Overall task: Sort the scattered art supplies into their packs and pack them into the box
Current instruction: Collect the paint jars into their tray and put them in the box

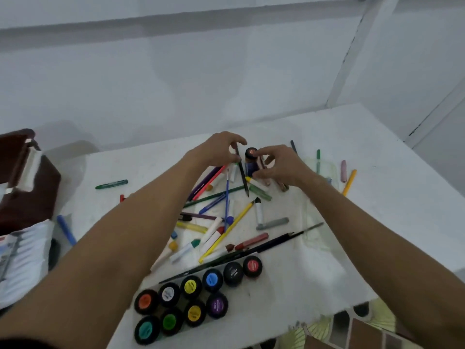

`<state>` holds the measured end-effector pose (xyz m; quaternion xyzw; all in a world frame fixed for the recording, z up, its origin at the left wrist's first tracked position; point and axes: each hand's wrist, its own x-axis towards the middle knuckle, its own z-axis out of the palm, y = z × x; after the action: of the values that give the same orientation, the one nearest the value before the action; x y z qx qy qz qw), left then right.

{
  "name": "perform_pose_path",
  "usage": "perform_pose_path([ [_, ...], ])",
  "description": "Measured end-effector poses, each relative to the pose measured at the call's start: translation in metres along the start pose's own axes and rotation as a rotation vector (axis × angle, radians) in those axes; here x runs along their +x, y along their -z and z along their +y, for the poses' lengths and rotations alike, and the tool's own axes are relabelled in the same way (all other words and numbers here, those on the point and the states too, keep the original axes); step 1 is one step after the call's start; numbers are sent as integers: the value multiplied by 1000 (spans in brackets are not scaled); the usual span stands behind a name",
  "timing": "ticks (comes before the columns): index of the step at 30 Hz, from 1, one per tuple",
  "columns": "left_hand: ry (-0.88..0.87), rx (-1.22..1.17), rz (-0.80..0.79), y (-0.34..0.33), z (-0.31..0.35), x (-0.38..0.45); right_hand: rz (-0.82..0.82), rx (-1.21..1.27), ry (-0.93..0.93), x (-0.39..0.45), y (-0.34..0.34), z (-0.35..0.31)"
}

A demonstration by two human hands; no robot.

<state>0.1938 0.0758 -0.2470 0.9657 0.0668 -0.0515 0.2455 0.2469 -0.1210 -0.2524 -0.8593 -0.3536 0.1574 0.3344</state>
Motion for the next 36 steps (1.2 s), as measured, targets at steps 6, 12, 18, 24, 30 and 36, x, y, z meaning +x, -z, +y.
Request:
perform_pose_path([
  [6,-77,4,-157,-9,0,26,-18,-15,4,9,-12,5],
  [12,-63,-49,-40,-19,-4,26,-29,-32,2,12,-17,10],
  [18,-8,-145,94,-19,-12,10,-70,-73,-2,14,-23,11],
  [24,19,-198,194,-13,-11,-23,-26,34,-5,2,-21,6],
  [30,54,-252,235,-8,17,-99,30,291,42,-56,-11,-22],
  [36,144,-375,303,-22,60,-198,-52,387,53,-137,-17,-42],
])
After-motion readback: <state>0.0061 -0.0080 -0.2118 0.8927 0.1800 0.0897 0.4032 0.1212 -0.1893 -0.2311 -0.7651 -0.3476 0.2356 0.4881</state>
